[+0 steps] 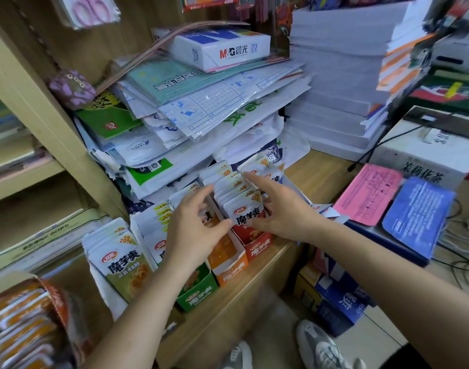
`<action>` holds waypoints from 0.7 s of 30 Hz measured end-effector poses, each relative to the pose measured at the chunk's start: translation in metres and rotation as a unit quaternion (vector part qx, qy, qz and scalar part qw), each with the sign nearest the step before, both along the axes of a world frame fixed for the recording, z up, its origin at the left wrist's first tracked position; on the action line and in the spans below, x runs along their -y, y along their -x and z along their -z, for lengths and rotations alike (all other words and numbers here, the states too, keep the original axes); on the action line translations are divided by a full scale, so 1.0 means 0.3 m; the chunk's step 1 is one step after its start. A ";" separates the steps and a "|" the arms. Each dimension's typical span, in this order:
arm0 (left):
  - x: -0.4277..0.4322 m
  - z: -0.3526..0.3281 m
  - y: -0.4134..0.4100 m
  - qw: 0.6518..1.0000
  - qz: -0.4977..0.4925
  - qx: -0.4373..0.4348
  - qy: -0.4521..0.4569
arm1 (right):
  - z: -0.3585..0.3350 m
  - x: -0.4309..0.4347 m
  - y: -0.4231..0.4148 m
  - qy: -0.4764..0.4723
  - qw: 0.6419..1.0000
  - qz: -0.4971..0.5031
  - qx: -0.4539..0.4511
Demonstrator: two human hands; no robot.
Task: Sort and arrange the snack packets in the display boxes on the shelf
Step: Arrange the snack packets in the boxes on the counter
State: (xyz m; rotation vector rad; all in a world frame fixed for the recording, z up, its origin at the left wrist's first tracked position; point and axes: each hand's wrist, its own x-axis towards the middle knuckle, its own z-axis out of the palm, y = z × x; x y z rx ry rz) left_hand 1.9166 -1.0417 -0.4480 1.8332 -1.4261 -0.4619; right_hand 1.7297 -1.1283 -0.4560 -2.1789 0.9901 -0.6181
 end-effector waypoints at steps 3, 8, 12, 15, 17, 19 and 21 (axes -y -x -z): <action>0.014 0.008 0.015 0.994 0.043 0.104 -0.011 | 0.007 -0.004 0.005 0.050 0.997 -0.040 -0.044; 0.019 -0.003 0.024 0.980 0.039 0.196 0.015 | -0.018 0.023 0.079 0.127 0.991 -0.029 -0.031; 0.047 0.020 0.038 0.947 0.113 0.301 0.003 | -0.024 0.042 0.155 0.159 0.984 -0.017 -0.077; 0.062 0.037 0.040 0.940 0.096 0.328 0.018 | -0.036 0.047 0.203 0.110 0.978 -0.014 -0.176; 0.068 0.039 0.041 0.941 0.067 0.329 0.037 | -0.047 0.046 0.245 0.083 0.968 -0.018 -0.237; 0.077 0.040 0.053 0.943 0.047 0.326 0.047 | -0.058 0.041 0.289 0.060 0.956 -0.023 -0.288; 0.086 0.042 0.072 0.939 0.042 0.334 0.063 | -0.061 0.036 0.321 0.045 0.949 -0.022 -0.313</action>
